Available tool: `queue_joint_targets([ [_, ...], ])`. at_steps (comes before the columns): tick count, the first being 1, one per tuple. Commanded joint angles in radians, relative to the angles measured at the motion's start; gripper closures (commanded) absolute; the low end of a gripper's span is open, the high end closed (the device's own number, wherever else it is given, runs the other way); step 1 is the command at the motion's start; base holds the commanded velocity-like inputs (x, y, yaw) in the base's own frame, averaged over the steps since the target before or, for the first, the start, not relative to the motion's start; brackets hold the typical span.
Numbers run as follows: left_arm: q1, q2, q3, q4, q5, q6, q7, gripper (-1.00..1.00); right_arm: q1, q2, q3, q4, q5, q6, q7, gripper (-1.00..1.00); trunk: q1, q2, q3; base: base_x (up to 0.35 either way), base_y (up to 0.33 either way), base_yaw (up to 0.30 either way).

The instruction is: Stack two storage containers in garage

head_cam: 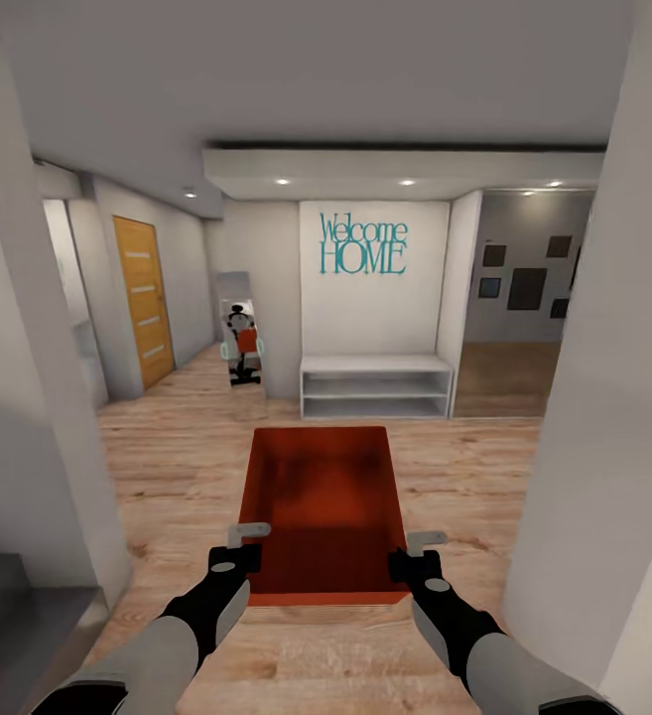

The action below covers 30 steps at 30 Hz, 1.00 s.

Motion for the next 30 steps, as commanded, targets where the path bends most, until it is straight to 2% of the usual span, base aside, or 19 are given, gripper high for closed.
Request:
queue_joint_targets([
  [1,-0.001,0.01,0.04,-0.007,-0.025,-0.026,0.014,1.0,-0.001,-0.001,-0.016,0.003,-0.006,-0.001,-0.007,1.0,0.001,-0.001,-0.002,0.323,0.0,0.0],
  [25,-0.001,0.01,0.039,-0.005,-0.025,-0.026,0.014,1.0,-0.001,-0.001,-0.015,0.002,-0.008,-0.003,-0.007,1.0,0.001,-0.001,-0.002,0.323,0.0,0.001],
  [30,-0.001,0.011,0.04,-0.004,-0.025,-0.026,0.014,1.0,-0.001,-0.001,-0.016,0.003,-0.007,0.0,-0.007,1.0,0.001,-0.001,-0.002,0.323,0.0,0.174],
])
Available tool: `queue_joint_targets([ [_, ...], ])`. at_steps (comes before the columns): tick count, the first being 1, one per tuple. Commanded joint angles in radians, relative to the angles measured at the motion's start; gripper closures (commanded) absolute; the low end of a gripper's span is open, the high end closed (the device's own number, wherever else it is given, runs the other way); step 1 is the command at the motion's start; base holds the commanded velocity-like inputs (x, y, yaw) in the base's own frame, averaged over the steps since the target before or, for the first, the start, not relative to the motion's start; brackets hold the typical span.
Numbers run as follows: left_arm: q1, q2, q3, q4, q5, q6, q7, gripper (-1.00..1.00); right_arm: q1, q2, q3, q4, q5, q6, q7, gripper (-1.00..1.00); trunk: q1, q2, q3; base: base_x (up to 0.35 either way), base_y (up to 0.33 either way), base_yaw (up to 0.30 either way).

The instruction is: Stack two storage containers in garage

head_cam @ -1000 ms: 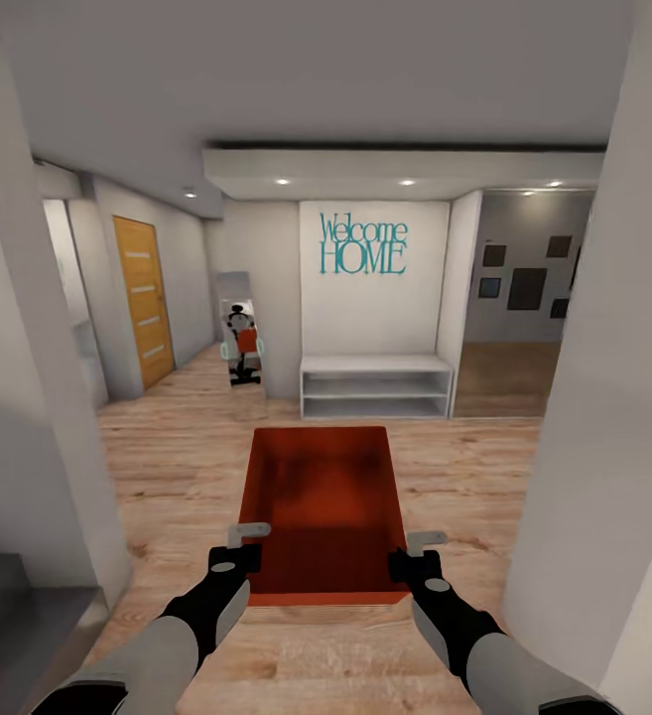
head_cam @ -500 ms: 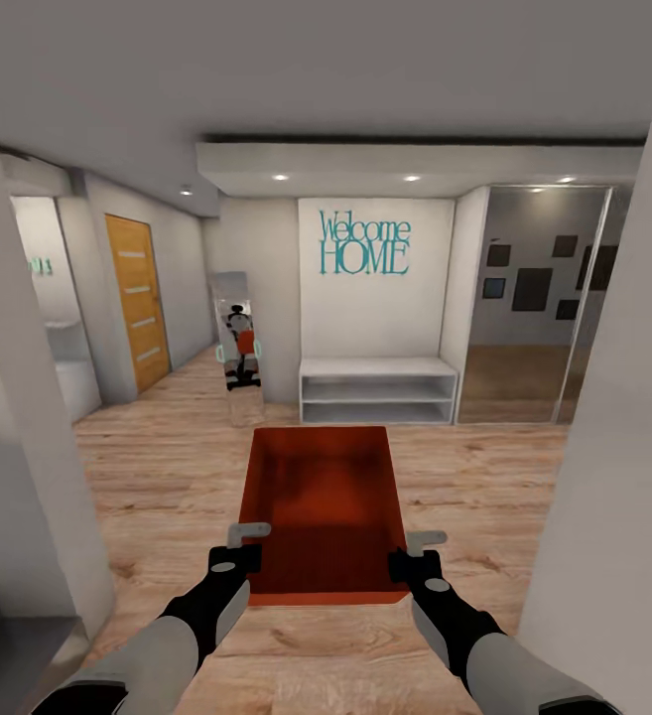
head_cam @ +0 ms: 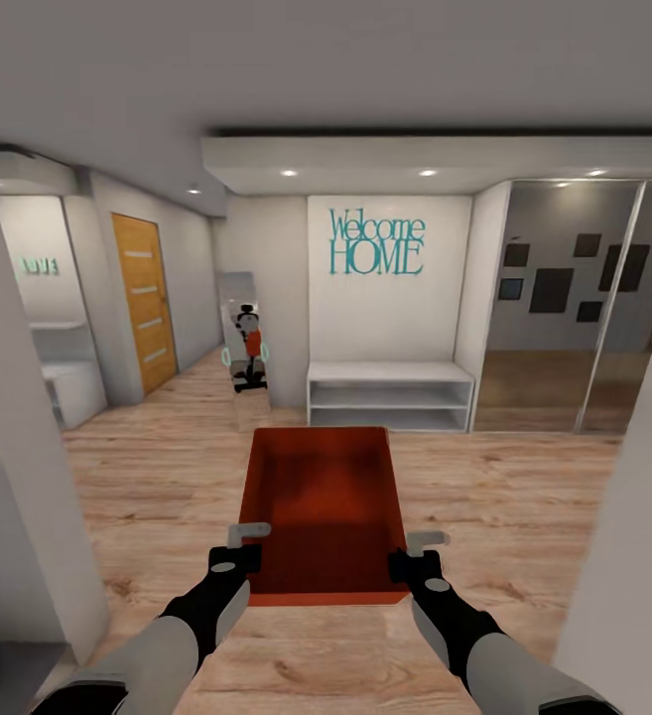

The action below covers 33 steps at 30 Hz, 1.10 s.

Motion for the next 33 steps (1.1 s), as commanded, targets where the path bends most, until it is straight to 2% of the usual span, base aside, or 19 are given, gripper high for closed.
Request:
queue_joint_targets([
  [1,-0.001,0.011,0.039,-0.004,-0.025,-0.026,0.014,1.0,-0.001,-0.001,-0.017,0.003,-0.007,-0.001,-0.006,1.0,0.001,-0.001,-0.002,0.323,0.0,0.252],
  [15,-0.001,0.011,0.039,-0.004,-0.025,-0.026,0.014,1.0,-0.001,-0.002,-0.018,0.002,-0.007,-0.004,-0.006,1.0,0.001,-0.001,-0.002,0.323,0.0,0.261],
  [33,-0.001,0.011,0.039,-0.003,-0.025,-0.026,0.014,1.0,-0.001,-0.002,-0.018,0.003,-0.007,-0.004,-0.006,1.0,0.001,-0.001,-0.002,0.323,0.0,0.019],
])
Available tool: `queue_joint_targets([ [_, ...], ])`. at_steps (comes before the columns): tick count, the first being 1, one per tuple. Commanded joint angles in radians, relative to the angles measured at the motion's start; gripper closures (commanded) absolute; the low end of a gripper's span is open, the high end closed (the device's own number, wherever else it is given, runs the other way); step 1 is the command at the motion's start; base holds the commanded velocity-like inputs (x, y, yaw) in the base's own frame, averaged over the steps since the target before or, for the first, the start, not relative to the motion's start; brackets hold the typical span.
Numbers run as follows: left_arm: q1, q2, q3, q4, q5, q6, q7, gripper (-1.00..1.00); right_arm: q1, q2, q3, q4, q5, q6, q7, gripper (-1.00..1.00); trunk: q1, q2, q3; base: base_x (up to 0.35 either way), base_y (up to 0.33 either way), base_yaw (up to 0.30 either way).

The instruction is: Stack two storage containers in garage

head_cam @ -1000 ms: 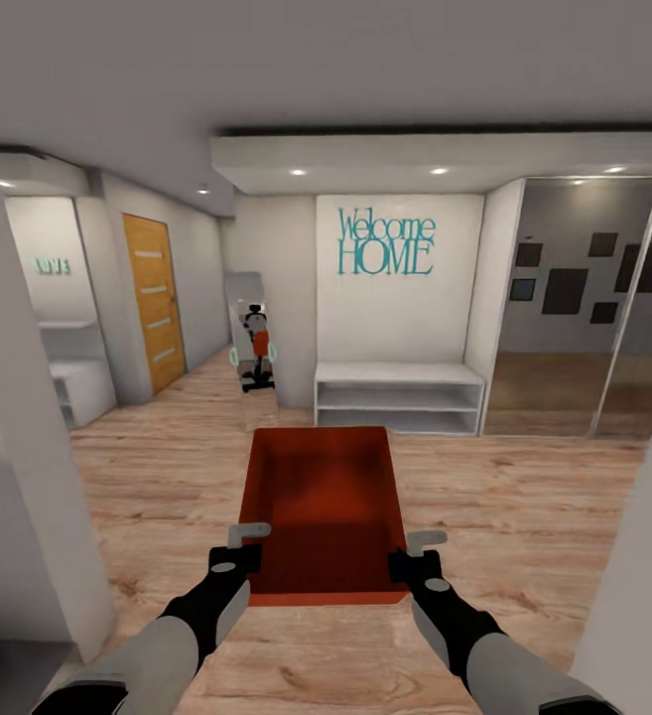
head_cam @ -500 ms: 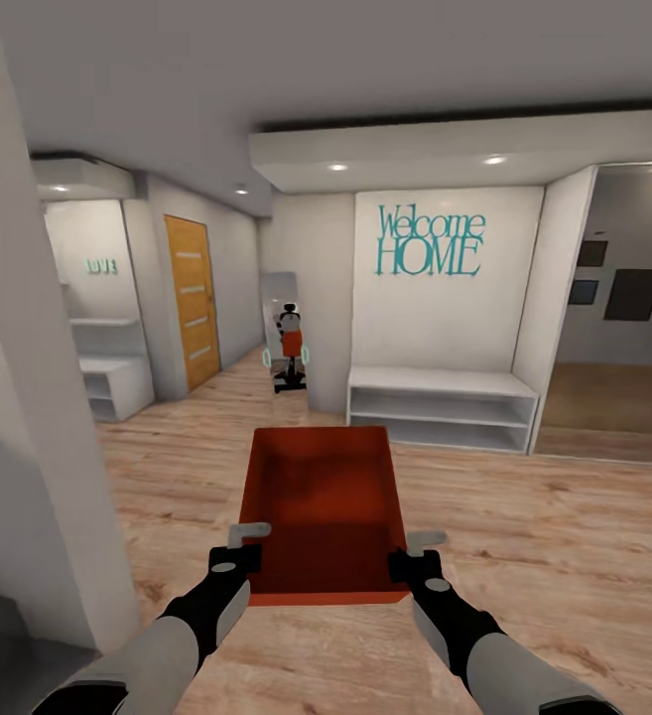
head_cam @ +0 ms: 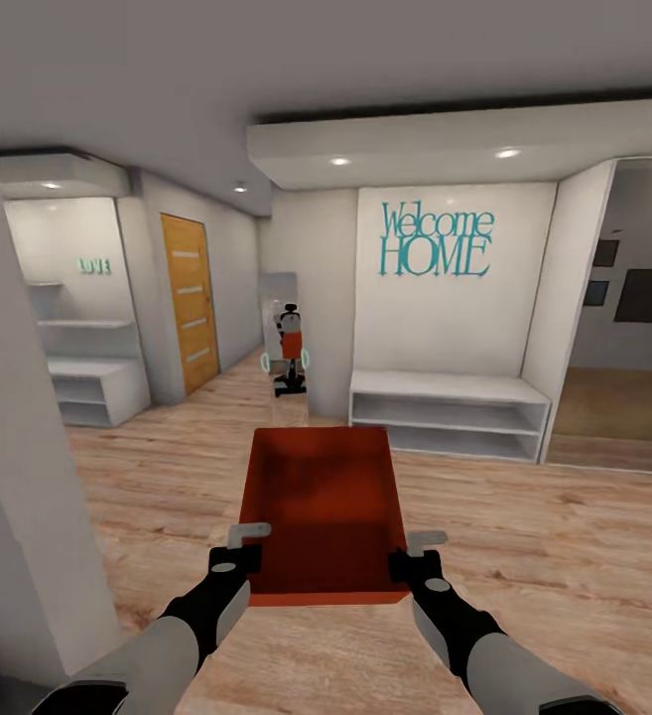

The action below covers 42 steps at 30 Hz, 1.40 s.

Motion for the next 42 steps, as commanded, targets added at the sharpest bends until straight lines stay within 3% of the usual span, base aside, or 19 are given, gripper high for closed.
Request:
queue_joint_targets([
  [1,-0.001,0.012,0.039,-0.005,-0.025,-0.022,0.012,1.0,-0.001,-0.001,-0.02,0.003,-0.006,-0.002,-0.007,1.0,0.001,-0.001,-0.002,0.323,0.0,0.0],
  [42,-0.001,0.016,0.039,-0.002,-0.025,-0.022,0.012,1.0,-0.001,-0.005,-0.02,0.002,-0.006,-0.004,-0.007,1.0,0.001,-0.001,-0.002,0.323,0.0,0.0],
])
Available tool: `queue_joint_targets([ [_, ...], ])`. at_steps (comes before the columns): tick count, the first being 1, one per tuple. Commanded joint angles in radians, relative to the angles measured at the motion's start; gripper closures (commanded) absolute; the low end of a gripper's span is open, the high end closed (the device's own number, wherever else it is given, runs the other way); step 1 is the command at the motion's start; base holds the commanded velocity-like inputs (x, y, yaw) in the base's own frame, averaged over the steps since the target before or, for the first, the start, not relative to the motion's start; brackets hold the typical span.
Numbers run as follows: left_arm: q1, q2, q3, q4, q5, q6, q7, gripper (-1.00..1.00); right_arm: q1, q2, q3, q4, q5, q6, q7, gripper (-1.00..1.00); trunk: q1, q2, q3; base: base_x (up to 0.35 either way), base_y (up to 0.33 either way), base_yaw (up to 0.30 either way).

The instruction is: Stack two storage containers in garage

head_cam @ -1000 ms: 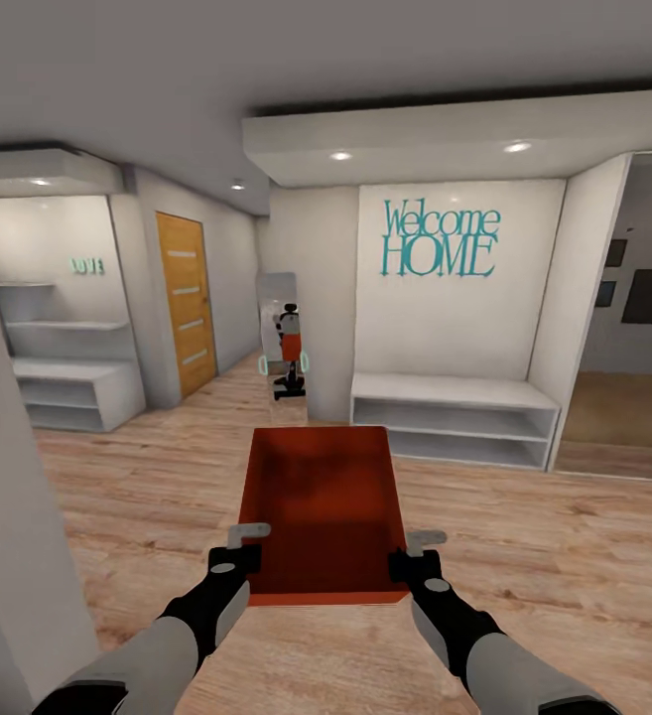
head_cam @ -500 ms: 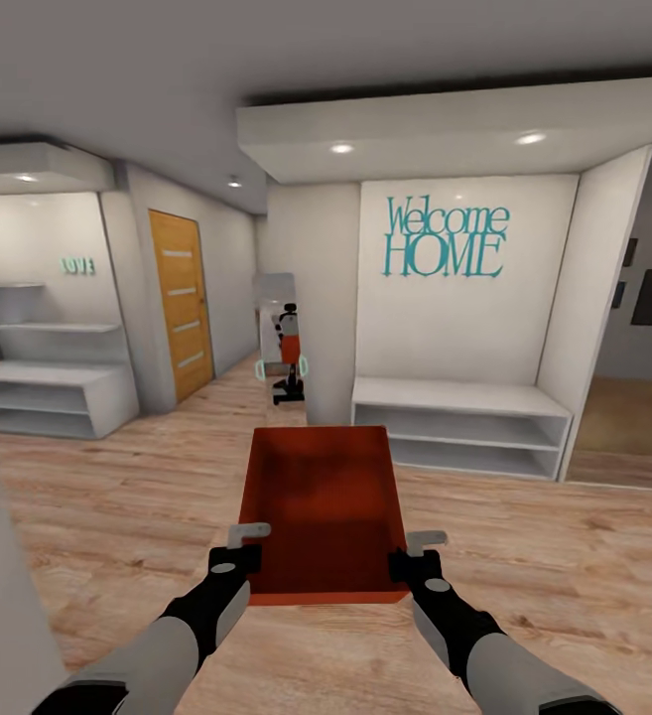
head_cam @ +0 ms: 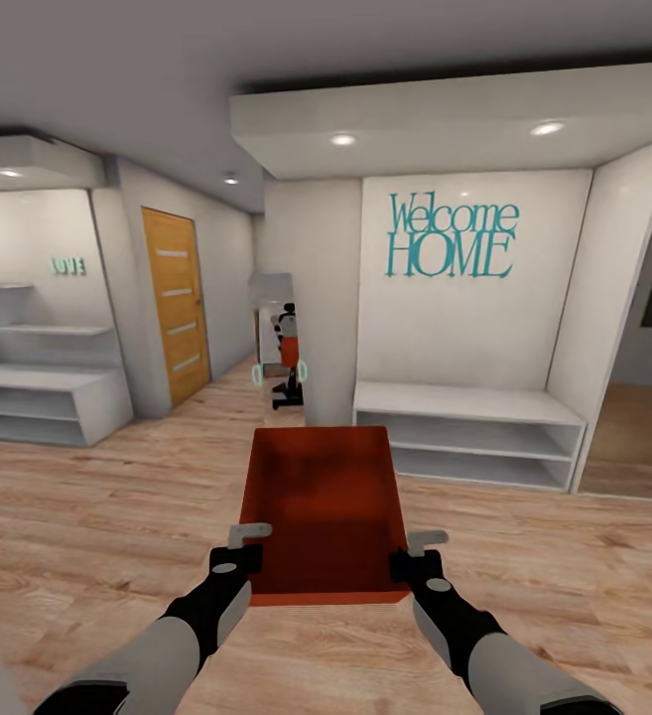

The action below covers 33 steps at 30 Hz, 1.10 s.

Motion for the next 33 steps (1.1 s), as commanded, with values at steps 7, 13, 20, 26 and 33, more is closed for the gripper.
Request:
queue_joint_targets([
  [7,-0.001,0.023,0.037,-0.005,-0.025,-0.016,0.009,1.0,-0.001,0.001,-0.024,0.003,-0.005,-0.001,-0.009,1.0,0.001,-0.001,-0.002,0.323,0.0,0.0],
  [13,-0.001,0.024,0.037,-0.005,-0.025,-0.016,0.009,1.0,-0.001,-0.001,-0.024,0.003,-0.005,0.0,-0.009,1.0,0.001,-0.001,-0.002,0.323,0.0,0.09],
  [20,-0.001,0.024,0.037,-0.005,-0.025,-0.017,0.009,1.0,-0.001,-0.001,-0.024,0.003,-0.005,0.001,-0.009,1.0,0.001,-0.001,-0.002,0.323,0.0,0.258],
  [26,-0.001,0.025,0.037,-0.005,-0.025,-0.017,0.009,1.0,-0.001,-0.002,-0.024,0.003,-0.005,-0.001,-0.009,1.0,0.001,-0.001,-0.002,0.323,0.0,0.268],
  [33,-0.001,0.025,0.037,-0.006,-0.025,-0.017,0.008,1.0,-0.001,-0.003,-0.024,0.003,-0.005,-0.001,-0.009,1.0,0.001,-0.001,-0.002,0.323,0.0,0.268],
])
